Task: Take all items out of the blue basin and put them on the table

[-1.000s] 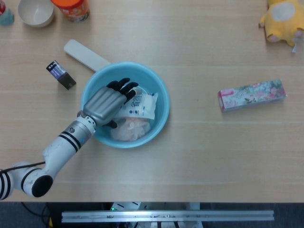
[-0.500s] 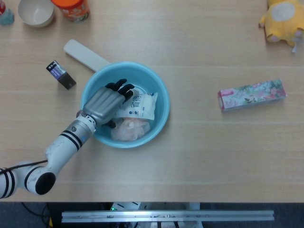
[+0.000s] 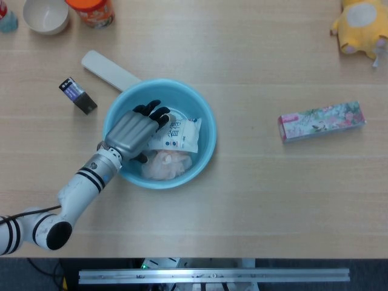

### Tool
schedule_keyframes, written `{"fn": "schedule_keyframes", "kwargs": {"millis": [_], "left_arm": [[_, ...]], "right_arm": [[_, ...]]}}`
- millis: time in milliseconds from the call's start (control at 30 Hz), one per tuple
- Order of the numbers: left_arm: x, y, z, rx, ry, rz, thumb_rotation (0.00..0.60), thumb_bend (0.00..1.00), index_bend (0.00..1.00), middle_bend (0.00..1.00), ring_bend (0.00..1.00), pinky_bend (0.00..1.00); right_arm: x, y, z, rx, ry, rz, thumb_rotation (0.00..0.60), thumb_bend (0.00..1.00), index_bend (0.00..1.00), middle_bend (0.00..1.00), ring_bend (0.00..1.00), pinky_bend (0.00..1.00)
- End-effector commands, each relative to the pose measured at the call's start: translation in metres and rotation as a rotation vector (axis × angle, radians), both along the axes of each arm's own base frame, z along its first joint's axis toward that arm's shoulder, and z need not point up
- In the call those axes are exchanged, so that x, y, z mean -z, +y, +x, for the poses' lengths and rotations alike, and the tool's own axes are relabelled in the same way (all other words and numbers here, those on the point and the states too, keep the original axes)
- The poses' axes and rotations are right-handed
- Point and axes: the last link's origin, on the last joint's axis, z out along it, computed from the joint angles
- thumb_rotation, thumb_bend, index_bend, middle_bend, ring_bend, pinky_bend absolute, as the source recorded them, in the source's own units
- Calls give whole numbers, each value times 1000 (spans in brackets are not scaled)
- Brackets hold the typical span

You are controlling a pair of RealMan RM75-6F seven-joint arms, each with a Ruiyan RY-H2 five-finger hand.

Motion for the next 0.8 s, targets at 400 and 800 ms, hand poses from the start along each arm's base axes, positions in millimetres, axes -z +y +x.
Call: {"fn": "schedule_keyframes", "kwargs": {"millis": [400,800], "left_arm": [[7,11,-8,-25,6,30,600,290,220,205,123,285],[0,18,-6,-30,-58,81,600,306,347,324,229,371]], "right_arm": [[0,0,2,-3,0,-2,600,20,0,167,91,258],[1,-1,4,-4,1,4,600,20,0,170,91,257]]}}
